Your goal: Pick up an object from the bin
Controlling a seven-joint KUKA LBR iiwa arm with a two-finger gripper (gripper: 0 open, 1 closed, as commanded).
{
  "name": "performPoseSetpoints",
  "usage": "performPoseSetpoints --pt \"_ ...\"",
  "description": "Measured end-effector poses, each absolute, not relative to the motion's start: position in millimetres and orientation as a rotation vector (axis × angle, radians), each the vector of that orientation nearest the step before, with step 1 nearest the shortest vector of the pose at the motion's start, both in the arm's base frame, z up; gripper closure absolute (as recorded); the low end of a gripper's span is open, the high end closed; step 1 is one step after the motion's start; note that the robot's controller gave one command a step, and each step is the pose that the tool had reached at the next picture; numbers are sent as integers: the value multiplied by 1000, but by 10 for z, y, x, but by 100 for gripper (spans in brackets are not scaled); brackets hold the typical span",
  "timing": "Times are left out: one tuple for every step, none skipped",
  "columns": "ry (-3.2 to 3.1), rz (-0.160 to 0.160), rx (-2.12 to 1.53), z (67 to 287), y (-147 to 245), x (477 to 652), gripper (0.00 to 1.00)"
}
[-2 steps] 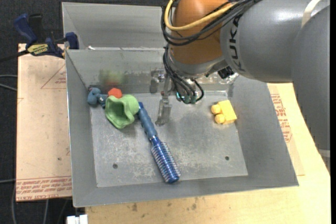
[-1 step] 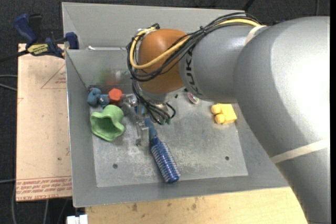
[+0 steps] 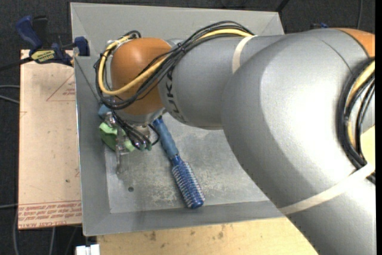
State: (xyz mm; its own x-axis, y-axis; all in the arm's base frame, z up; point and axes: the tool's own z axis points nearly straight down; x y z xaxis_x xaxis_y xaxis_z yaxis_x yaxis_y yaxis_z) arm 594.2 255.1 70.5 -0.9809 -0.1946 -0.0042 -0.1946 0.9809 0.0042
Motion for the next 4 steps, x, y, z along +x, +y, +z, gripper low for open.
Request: performPoseSetpoints --pt "3103 1 -489 696 2254 5753 0" --pt "3102 3 -489 702 2262 5757 100" --pt "3093 5 -467 1900 2310 6099 100" --pt "3095 4 -462 2564 2252 6202 100"
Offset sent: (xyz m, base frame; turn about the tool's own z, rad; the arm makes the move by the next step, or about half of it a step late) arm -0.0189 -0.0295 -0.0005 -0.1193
